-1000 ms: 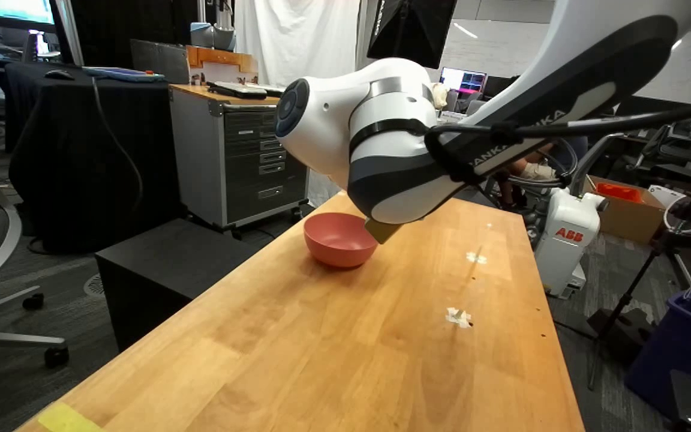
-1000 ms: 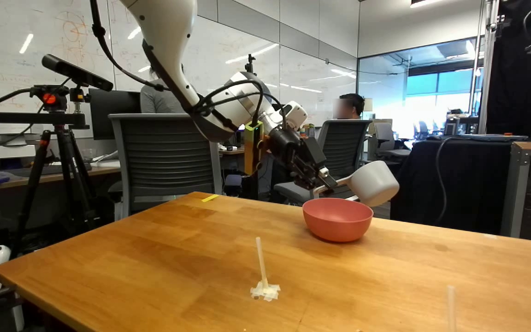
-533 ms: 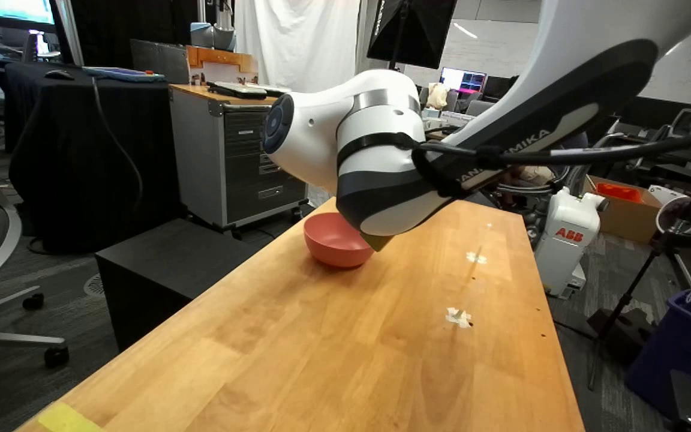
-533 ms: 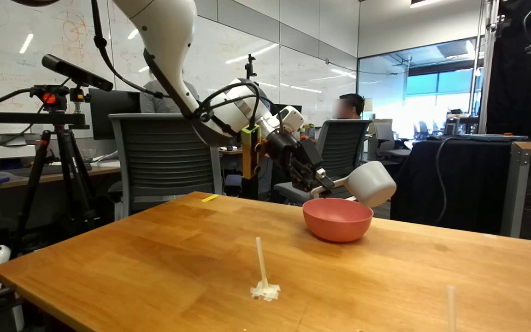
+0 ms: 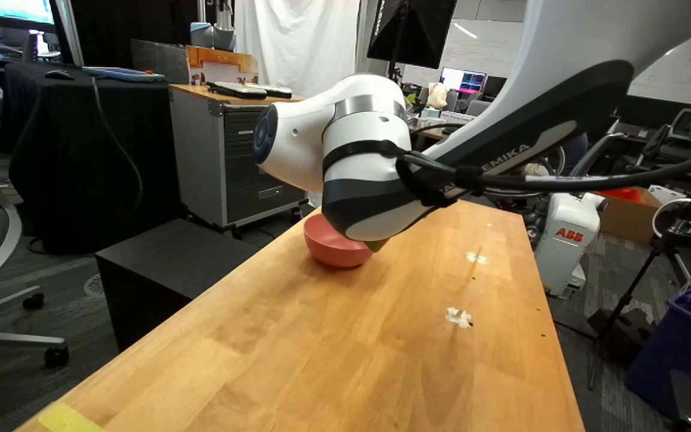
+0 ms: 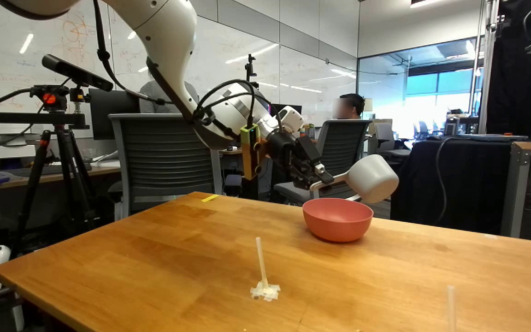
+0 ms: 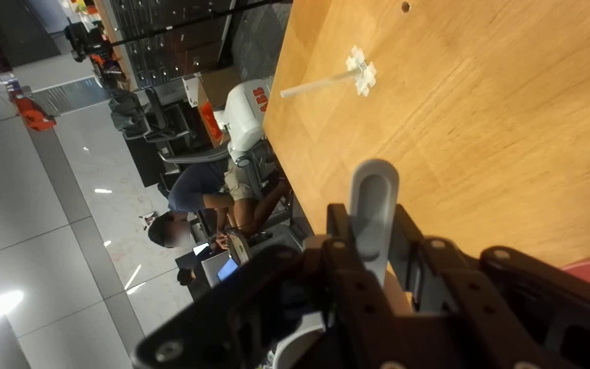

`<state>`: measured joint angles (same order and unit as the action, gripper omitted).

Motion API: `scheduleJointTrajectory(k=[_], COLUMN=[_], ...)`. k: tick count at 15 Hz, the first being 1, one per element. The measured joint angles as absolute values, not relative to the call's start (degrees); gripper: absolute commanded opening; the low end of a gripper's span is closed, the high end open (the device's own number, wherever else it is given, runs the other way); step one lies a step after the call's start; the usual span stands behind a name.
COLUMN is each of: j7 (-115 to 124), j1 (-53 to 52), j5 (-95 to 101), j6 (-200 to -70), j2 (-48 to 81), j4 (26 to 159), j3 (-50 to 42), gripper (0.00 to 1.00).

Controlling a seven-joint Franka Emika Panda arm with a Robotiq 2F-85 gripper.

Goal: Pour the things in the grey cup into the bowl

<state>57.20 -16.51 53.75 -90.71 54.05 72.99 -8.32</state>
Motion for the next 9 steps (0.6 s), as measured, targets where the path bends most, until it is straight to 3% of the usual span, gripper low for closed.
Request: scheduleJointTrajectory(k=[9], j7=[56.19], j1=[-16.53], j5=[55.20], j6=[-87.53], j2=[57.50], j4=[68.50], j3=[-7.88], gripper=[0.06])
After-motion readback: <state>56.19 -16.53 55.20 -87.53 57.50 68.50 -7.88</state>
